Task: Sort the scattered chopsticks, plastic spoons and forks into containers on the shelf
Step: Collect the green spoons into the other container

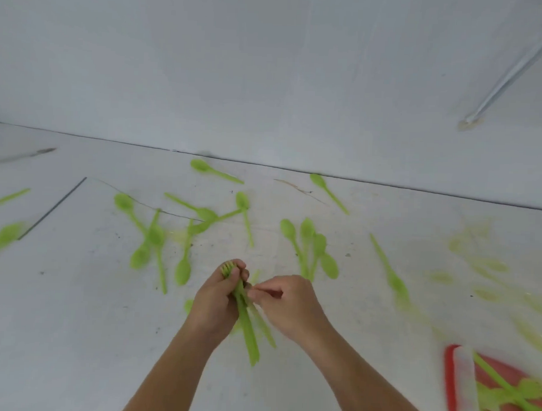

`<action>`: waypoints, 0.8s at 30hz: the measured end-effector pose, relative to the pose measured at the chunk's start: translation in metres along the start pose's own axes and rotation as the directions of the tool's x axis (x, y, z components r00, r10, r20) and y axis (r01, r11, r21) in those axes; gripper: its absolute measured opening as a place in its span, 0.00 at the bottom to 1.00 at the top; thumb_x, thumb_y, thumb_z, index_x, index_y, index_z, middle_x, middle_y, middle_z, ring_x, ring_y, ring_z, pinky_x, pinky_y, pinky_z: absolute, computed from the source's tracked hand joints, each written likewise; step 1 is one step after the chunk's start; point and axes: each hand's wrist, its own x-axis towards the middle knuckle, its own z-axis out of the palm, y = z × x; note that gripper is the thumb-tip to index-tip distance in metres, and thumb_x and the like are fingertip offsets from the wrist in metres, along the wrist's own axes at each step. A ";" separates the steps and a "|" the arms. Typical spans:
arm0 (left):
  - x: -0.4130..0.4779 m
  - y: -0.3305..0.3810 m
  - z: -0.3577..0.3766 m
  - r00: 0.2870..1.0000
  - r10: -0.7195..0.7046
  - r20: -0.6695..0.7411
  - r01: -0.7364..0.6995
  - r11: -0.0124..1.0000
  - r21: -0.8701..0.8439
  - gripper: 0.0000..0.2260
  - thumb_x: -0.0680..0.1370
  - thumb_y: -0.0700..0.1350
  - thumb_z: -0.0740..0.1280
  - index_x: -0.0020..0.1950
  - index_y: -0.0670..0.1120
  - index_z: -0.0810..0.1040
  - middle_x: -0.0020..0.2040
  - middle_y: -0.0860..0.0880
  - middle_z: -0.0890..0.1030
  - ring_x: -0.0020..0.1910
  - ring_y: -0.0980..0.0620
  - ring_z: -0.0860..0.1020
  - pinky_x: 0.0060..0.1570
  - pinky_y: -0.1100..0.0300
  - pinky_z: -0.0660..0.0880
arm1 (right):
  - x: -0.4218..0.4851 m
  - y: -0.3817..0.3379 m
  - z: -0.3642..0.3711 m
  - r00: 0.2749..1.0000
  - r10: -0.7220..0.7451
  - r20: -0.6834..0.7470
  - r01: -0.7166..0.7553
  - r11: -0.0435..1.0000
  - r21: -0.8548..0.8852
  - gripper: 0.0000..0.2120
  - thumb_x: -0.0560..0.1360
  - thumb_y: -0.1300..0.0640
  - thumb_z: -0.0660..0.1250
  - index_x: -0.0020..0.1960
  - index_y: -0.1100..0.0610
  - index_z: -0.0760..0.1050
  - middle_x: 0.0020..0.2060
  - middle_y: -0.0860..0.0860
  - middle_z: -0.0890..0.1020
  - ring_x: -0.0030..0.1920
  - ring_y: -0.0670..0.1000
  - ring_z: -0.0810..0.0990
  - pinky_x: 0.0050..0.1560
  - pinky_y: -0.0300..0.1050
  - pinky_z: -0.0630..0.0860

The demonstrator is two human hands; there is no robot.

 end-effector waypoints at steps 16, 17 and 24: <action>-0.004 0.093 -0.134 0.998 0.005 -0.069 -0.006 1.000 -0.012 0.08 0.85 0.37 0.58 0.50 0.43 0.75 0.39 0.47 0.73 0.29 0.50 0.68 0.28 0.58 0.70 | 0.018 0.037 0.082 0.900 -0.412 0.145 0.387 0.598 -0.701 0.12 0.69 0.61 0.72 0.50 0.48 0.81 0.50 0.45 0.76 0.51 0.53 0.73 0.47 0.49 0.75; -0.005 0.093 -0.135 0.998 0.007 -0.068 -0.008 1.000 -0.016 0.08 0.85 0.37 0.58 0.50 0.43 0.75 0.39 0.47 0.73 0.30 0.50 0.68 0.28 0.58 0.70 | 0.022 0.036 0.080 0.893 -0.421 0.157 0.397 0.576 -0.715 0.10 0.69 0.61 0.73 0.47 0.48 0.81 0.46 0.44 0.76 0.49 0.52 0.72 0.46 0.49 0.74; -0.014 0.093 -0.148 0.995 -0.005 -0.097 0.005 1.000 -0.004 0.06 0.84 0.37 0.59 0.52 0.42 0.76 0.40 0.46 0.74 0.30 0.50 0.68 0.28 0.58 0.70 | 0.026 -0.003 0.042 0.953 -0.033 0.302 0.258 0.616 -0.745 0.16 0.75 0.61 0.64 0.55 0.47 0.85 0.49 0.46 0.83 0.50 0.52 0.82 0.55 0.49 0.77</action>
